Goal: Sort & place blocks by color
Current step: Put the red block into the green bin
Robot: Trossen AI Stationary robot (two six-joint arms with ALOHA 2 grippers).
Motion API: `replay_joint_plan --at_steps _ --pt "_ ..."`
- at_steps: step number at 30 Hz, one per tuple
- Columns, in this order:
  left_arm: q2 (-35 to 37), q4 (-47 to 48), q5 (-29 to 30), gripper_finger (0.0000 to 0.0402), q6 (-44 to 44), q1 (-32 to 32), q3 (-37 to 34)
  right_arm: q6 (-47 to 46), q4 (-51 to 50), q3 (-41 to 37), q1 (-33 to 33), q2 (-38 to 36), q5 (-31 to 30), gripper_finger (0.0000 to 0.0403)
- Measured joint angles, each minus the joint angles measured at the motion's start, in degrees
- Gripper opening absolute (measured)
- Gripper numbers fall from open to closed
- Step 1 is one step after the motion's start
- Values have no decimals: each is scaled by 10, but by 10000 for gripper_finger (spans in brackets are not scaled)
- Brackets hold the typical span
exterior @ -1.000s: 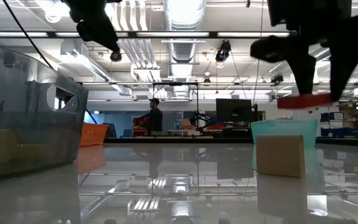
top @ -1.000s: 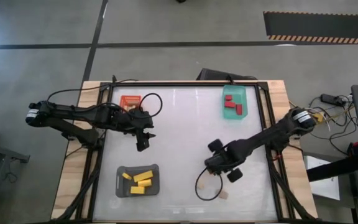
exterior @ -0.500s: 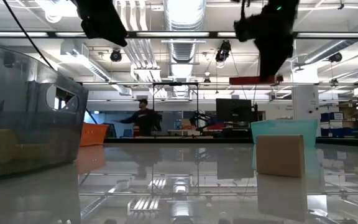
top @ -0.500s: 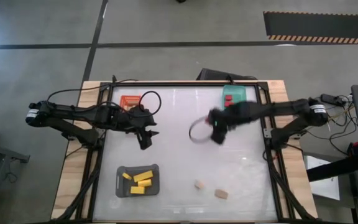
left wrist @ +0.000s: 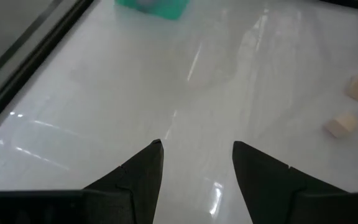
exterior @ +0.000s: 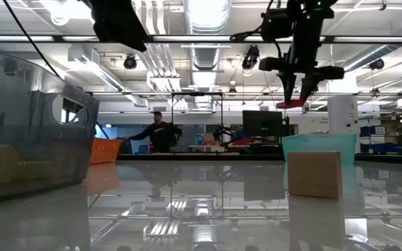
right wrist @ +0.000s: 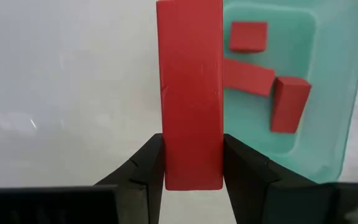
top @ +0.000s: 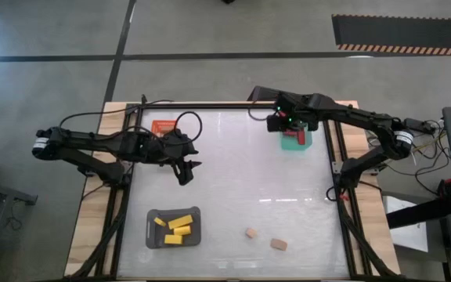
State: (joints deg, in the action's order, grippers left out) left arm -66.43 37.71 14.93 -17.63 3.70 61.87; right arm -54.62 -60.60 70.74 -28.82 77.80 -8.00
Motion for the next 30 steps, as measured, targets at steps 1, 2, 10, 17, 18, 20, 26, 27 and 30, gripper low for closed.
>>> replay_joint_plan --at_steps 1,2,10,17,18,20,26,27,30 --pt "0 0 5 177 0 0 0 -7 4 -1 -11 0 0 120" --pt "0 0 7 177 0 -1 0 -12 9 -4 -22 0 0 120" --pt "0 1 17 177 0 -4 0 23 27 -30 -103 0 -10 120" --pt "0 1 19 177 0 -4 0 35 104 -95 -146 0 24 121" --pt "0 1 19 177 0 -4 0 36 112 -105 -149 1 25 120" --pt "0 1 19 177 0 -4 0 37 124 -124 -154 1 25 120" --pt "0 1 21 177 -1 -10 0 47 127 -167 -155 1 33 124" --pt "0 1 21 177 -1 -12 0 47 128 -173 -155 1 34 123" --pt "0 1 21 177 -1 -15 0 48 130 -181 -155 1 33 121"
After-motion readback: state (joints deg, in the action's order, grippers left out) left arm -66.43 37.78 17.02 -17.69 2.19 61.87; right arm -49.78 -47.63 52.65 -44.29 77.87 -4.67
